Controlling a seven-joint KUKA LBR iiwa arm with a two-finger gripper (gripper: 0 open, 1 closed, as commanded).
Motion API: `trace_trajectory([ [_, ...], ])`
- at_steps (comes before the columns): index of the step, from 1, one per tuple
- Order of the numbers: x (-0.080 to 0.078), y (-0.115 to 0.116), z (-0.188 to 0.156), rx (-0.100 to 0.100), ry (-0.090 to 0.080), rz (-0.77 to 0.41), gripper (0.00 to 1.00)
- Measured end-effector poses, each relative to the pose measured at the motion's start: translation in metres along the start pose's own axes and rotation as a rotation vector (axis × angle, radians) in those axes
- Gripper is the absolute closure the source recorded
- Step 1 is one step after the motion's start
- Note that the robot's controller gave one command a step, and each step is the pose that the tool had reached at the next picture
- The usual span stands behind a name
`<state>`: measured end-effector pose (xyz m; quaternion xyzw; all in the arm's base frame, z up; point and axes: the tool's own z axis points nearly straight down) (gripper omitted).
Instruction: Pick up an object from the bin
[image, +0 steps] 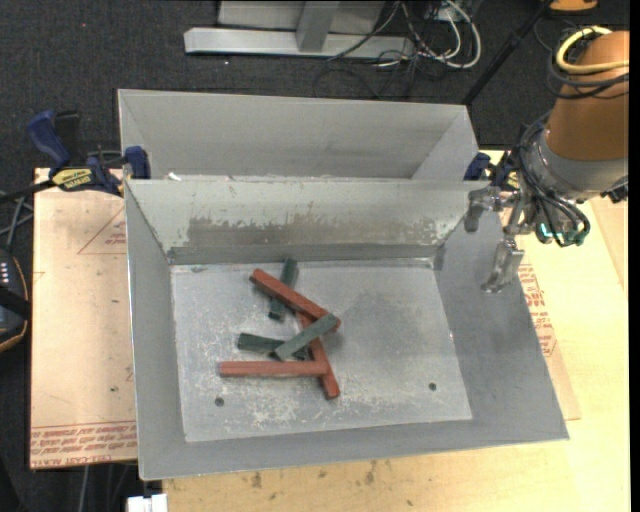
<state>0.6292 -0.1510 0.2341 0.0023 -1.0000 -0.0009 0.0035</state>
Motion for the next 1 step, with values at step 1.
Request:
trace_trajectory([
  [1,0.0180,0.0005,-0.0197,0.006,-0.021,-0.154,0.00],
])
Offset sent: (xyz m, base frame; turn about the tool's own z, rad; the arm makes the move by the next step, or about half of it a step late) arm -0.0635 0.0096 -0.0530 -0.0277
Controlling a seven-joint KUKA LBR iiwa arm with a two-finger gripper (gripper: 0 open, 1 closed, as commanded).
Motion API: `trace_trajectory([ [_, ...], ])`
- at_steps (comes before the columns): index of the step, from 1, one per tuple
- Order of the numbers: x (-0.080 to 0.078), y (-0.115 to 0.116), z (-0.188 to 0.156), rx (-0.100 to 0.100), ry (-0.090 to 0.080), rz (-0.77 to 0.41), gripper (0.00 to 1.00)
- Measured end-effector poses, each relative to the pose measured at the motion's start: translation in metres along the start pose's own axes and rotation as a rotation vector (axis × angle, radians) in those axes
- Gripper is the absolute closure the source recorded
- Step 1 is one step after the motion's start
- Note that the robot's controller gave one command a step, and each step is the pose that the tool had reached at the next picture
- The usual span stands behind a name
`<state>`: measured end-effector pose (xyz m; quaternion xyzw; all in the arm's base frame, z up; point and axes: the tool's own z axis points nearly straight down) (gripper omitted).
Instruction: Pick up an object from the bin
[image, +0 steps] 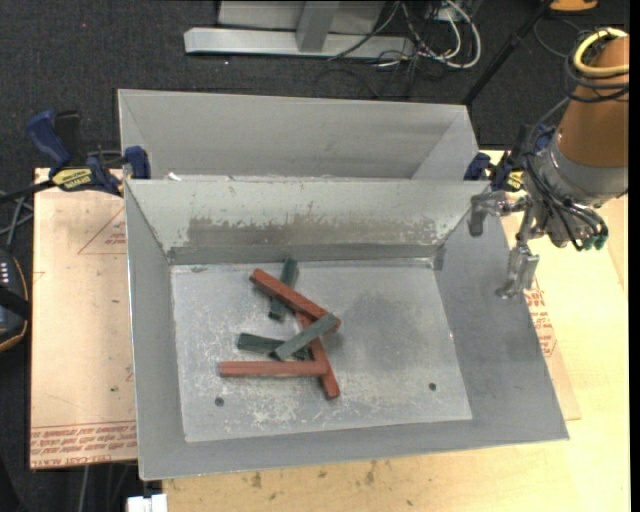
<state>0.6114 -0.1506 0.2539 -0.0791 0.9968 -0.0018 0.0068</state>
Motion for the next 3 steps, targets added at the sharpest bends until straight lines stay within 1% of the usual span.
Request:
trace_trajectory([
  [1,0.033,0.012,0.055,-0.004,0.011,0.083,0.00],
  [2,0.045,0.018,0.074,-0.006,0.015,0.125,0.00],
  [3,0.090,0.022,0.122,-0.003,0.008,0.177,0.00],
])
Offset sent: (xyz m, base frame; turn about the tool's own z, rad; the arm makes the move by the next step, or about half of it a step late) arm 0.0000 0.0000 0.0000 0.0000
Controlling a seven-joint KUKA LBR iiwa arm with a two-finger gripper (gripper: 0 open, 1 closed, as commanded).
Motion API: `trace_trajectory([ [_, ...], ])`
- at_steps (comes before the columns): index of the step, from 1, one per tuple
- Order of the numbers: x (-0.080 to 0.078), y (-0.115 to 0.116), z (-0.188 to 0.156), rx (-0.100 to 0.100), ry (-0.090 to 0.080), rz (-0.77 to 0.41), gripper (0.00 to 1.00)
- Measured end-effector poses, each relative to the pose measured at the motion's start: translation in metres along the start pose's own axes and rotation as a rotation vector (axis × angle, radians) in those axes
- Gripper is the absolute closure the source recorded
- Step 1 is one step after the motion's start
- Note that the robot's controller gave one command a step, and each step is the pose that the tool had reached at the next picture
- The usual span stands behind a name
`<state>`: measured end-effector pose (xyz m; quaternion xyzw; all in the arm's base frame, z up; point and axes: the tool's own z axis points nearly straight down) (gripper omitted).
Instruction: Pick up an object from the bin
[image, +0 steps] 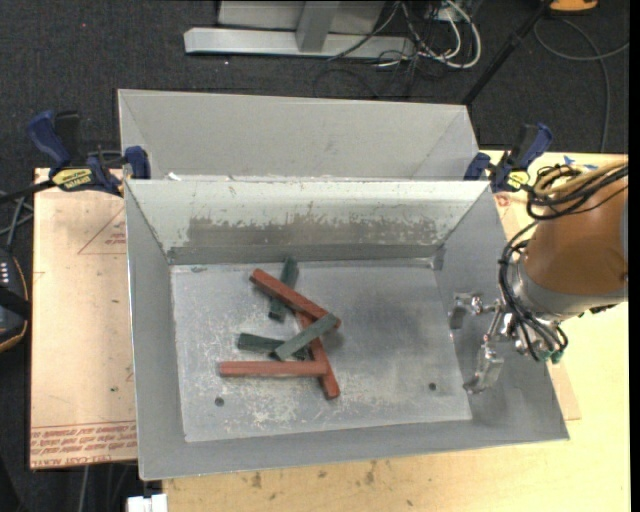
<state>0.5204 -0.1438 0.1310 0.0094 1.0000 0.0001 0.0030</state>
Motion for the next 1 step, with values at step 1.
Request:
trace_trajectory([
  [1,0.0197,-0.0036,0.0196,-0.003,0.016,0.010,0.00],
])
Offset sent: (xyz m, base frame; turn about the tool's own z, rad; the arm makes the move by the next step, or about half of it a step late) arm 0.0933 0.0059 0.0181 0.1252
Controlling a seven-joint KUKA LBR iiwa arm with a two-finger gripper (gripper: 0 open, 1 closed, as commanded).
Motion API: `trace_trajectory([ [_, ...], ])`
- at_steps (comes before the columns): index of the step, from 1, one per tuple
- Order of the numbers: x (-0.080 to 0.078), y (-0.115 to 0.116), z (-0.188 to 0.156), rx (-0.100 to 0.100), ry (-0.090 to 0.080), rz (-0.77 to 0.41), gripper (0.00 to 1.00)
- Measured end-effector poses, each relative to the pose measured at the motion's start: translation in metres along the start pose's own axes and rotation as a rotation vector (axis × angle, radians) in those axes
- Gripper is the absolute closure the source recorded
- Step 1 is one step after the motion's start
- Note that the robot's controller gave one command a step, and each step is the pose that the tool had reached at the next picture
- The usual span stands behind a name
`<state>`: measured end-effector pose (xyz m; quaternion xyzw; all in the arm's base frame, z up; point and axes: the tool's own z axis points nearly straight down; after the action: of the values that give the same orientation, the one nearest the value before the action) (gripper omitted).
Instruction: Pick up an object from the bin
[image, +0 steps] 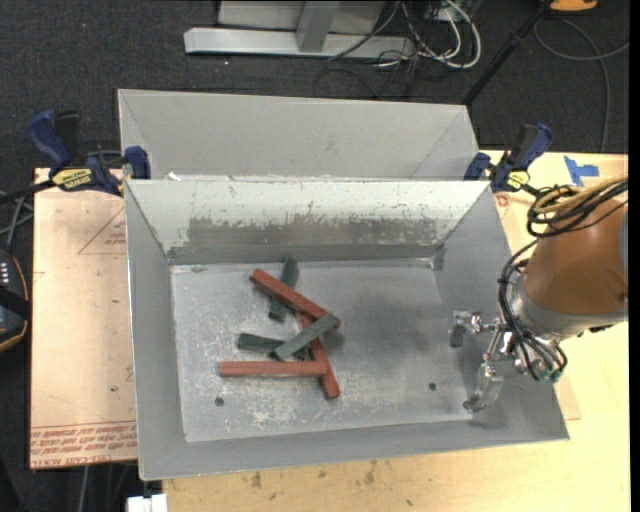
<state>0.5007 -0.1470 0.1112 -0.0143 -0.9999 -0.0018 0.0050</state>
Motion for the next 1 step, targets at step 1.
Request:
trace_trajectory([
  [1,-0.0671,0.0066,-0.0255,0.002,-0.012,0.061,0.00],
])
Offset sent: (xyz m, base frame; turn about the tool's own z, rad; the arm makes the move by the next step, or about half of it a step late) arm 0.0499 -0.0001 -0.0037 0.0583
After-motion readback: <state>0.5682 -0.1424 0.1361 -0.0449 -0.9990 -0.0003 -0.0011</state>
